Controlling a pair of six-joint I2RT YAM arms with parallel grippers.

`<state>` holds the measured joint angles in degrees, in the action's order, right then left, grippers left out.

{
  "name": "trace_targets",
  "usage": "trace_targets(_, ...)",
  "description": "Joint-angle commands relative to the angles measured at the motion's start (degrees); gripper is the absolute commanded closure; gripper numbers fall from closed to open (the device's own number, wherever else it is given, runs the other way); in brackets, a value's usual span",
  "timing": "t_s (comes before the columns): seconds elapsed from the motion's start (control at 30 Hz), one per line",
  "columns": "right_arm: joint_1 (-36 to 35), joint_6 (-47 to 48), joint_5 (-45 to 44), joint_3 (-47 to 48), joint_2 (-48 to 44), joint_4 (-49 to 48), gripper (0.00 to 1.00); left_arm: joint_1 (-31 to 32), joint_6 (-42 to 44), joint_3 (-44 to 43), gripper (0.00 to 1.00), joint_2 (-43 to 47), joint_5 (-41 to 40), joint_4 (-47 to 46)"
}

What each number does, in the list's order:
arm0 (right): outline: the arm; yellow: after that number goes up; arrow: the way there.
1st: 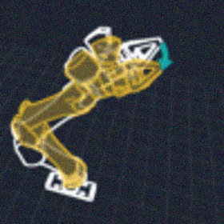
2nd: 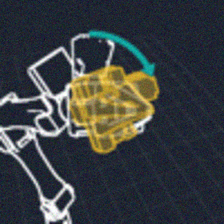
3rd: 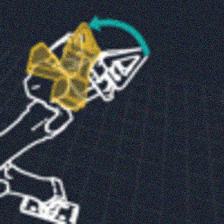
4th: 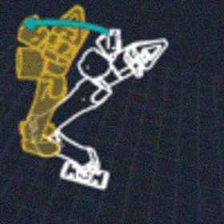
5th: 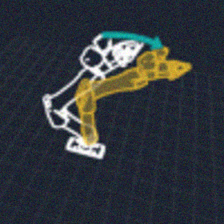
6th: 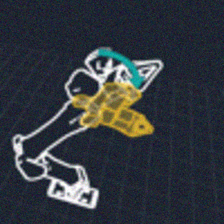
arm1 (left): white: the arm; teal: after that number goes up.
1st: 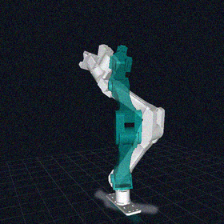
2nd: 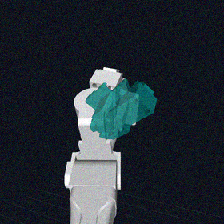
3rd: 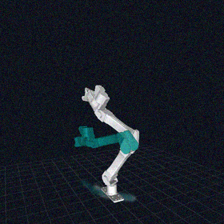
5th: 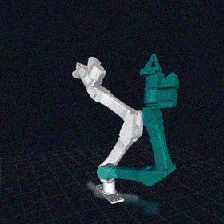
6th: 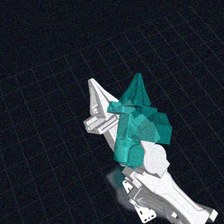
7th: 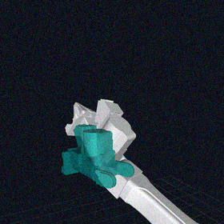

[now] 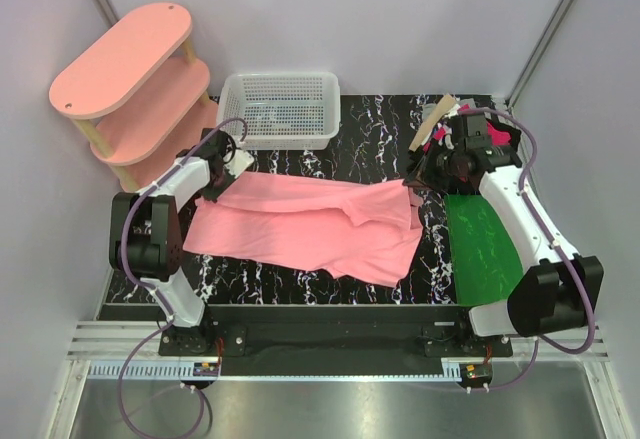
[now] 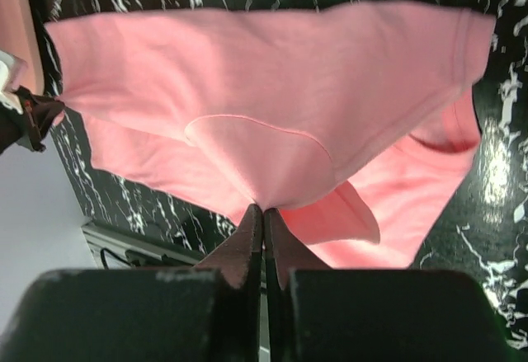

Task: Fold and stack the t-shirts
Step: Fold the tshirt

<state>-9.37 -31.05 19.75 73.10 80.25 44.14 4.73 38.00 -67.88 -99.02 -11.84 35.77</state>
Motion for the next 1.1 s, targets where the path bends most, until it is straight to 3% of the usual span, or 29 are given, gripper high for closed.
trace_targets(0.0,-0.1,-0.2,0.8,-3.7,-1.7,-1.2,1.00,0.0,0.1,0.8,1.00,3.3,0.4,-6.1)
trace_targets(0.1,-0.1,-0.4,0.8,-4.5,0.3,-2.3,0.98,0.0,-0.6,-0.1,1.00,2.0,0.1,-6.2)
trace_targets(0.2,-0.1,0.1,-0.5,-5.2,3.7,-3.2,0.83,0.0,-0.6,-0.7,1.00,0.9,0.0,-6.3)
trace_targets(0.27,-0.1,0.3,-1.8,-5.8,5.3,-3.4,0.57,0.0,-0.3,-0.3,0.88,0.2,-0.7,-6.3)
trace_targets(0.3,-0.1,0.3,-3.4,-6.2,6.5,-3.5,0.36,0.0,-0.1,-0.1,0.79,0.0,-1.0,-6.4)
trace_targets(0.4,-0.1,0.5,-6.6,-6.2,7.1,-3.8,0.19,-0.1,0.7,2.1,0.69,0.2,-2.2,-8.3)
trace_targets(0.43,-0.1,0.6,-7.6,-6.0,6.9,-3.7,0.17,-0.1,0.8,3.4,0.63,0.4,-3.1,-8.9)
trace_targets(0.47,-0.2,0.7,-8.7,-5.8,6.5,-3.3,0.17,-0.1,0.8,3.8,0.50,0.6,-3.5,-10.0)
trace_targets(0.53,-0.7,1.2,-11.7,-5.3,4.7,-2.8,0.15,-0.1,0.8,4.6,0.38,1.5,-4.3,-10.5)
trace_targets(0.57,-1.1,1.4,-12.7,-5.2,4.0,-2.2,0.15,-0.1,0.4,4.6,0.22,1.9,-4.5,-10.5)
trace_targets(0.63,-2.1,2.2,-13.9,-5.0,1.8,-1.6,0.15,0.0,-1.0,5.1,0.11,4.1,-4.3,-10.4)
trace_targets(0.77,-7.8,2.7,-14.7,-5.9,-2.8,-0.8,0.22,2.4,-4.2,7.2,0.07,11.9,-1.6,-8.6)
trace_targets(0.87,-11.6,2.1,-16.4,-6.3,-1.1,-0.7,0.26,7.8,-6.6,7.2,0.05,17.2,0.1,-6.9)
trace_targets(1.07,-9.4,1.2,-18.8,-2.7,9.3,-3.2,0.27,17.4,-10.0,-1.1,0.04,12.8,3.1,-3.1)
